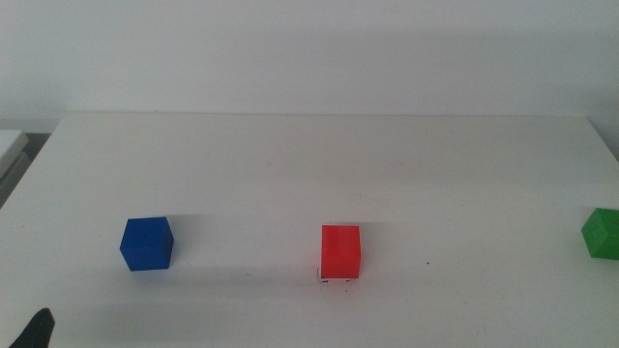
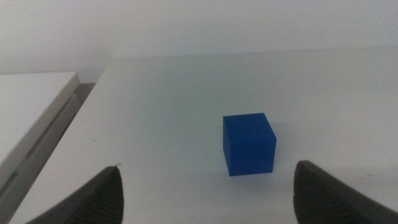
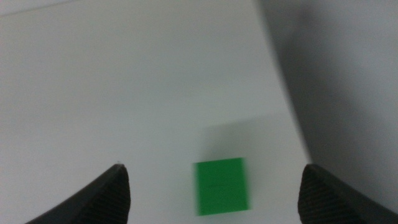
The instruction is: Stack red cubes first, then green, then blue cubes in a specific spot.
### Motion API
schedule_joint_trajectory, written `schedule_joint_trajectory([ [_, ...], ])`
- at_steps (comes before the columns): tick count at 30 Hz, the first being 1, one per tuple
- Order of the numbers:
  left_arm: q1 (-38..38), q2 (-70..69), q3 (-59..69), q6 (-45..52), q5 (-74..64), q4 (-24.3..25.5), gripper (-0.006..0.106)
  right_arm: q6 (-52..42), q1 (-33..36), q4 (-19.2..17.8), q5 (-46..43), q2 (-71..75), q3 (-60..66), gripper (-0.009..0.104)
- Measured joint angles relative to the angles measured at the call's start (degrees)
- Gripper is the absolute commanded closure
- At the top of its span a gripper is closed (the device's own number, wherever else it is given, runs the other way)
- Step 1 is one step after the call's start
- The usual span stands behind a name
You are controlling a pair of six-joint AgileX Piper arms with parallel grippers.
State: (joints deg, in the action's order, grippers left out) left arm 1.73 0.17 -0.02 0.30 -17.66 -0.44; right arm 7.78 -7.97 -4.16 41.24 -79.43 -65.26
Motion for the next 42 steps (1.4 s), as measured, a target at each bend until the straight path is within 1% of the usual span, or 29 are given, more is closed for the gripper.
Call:
schedule_joint_trajectory([
  [3,0.00,0.00,0.00,0.00,0.00,0.00,0.007,-5.46,-3.75,2.31,-0.70,-1.80,0.44,0.009],
  [7,0.00,0.00,0.00,0.11,0.00,0.00,0.007,-13.53,-4.04,6.83,-0.99,-6.16,0.44,0.009],
  [9,0.00,0.00,0.00,0.11,0.00,0.00,0.007,-16.23,-4.04,7.95,-0.99,-8.60,0.44,0.009],
  [13,0.00,0.00,0.00,0.11,0.00,0.00,0.007,-18.59,-4.04,7.52,-0.39,-12.19,0.57,0.009],
  [17,0.00,0.00,0.00,0.23,0.00,0.00,0.007,-18.99,-4.04,7.31,-1.76,-15.16,0.57,0.009],
  [28,0.00,0.00,0.00,0.23,0.00,0.00,0.007,-19.21,-4.04,4.16,-3.32,-21.71,0.57,0.009],
  [38,0.00,0.00,0.00,0.34,0.00,0.00,0.007,-19.21,-4.04,3.72,-4.85,-25.10,0.57,0.009],
  [40,0.00,0.00,0.00,0.34,0.00,0.00,0.007,-19.21,-4.04,3.72,-5.13,-25.70,0.57,0.011],
  [42,0.00,0.00,0.00,0.34,0.00,0.00,0.007,-19.21,-4.04,3.72,-5.60,-26.50,0.57,0.017],
])
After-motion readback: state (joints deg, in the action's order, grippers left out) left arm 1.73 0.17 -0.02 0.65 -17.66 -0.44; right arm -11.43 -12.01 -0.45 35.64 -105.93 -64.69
